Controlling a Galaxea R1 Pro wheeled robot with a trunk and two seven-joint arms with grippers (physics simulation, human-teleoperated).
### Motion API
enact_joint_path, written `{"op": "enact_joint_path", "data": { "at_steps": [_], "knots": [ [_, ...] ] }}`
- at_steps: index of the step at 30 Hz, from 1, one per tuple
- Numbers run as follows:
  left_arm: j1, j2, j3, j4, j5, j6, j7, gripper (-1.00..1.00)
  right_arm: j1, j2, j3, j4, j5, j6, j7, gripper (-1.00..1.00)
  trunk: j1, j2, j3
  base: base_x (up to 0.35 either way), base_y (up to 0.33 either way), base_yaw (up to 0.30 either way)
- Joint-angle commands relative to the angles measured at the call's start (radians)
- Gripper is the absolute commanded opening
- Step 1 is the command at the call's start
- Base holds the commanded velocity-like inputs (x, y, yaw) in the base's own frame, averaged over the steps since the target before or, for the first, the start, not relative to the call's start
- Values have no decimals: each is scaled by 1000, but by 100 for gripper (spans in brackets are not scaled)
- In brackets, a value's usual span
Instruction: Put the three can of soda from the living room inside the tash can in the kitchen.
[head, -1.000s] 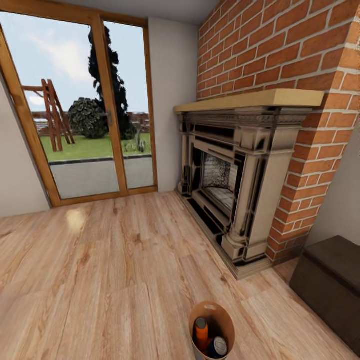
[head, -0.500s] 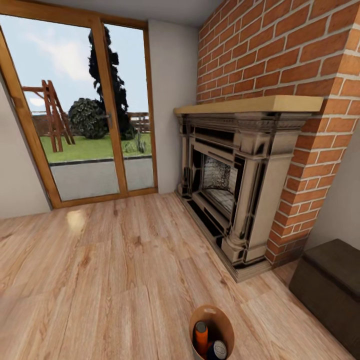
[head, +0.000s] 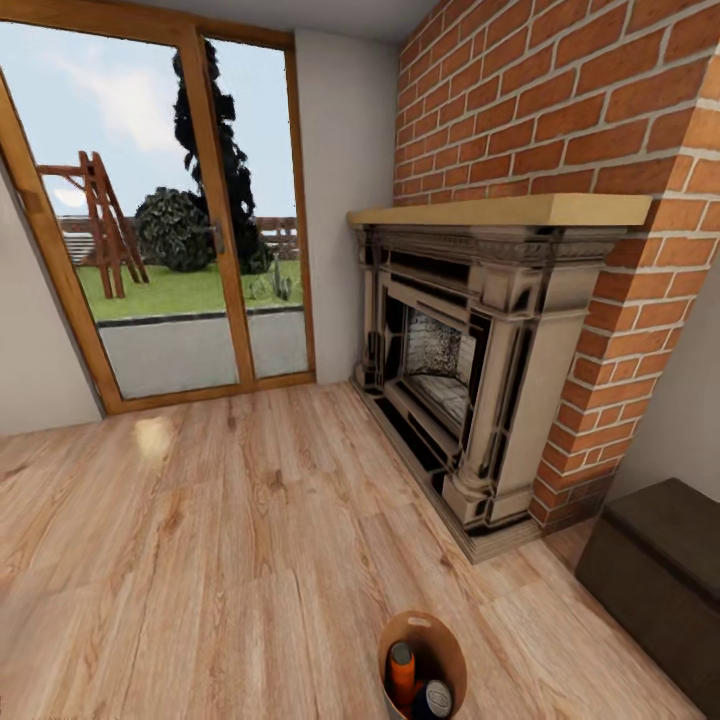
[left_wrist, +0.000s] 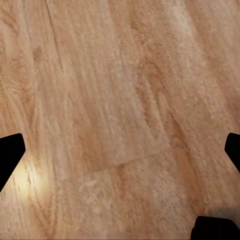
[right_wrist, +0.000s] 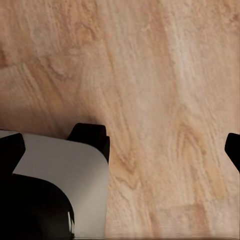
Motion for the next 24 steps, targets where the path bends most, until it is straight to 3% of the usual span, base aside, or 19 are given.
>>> {"op": "enact_joint_path", "data": {
  "at_steps": [1, 15, 24],
  "knots": [
    [0, 0, 0, 0, -1, 0, 0, 100, 1, 0, 0, 0, 0, 0, 0, 100, -4, 7, 2, 0, 0, 0],
    [24, 0, -2, 3, -3, 0, -1, 100, 17, -1, 0, 0, 0, 0, 0, 100, -58, 105, 25, 0, 0, 0],
    [47, -1, -4, 3, -4, 0, -1, 100, 25, 0, 0, 0, 0, -2, 0, 100, -92, 168, 53, 0, 0, 0]
  ]
}}
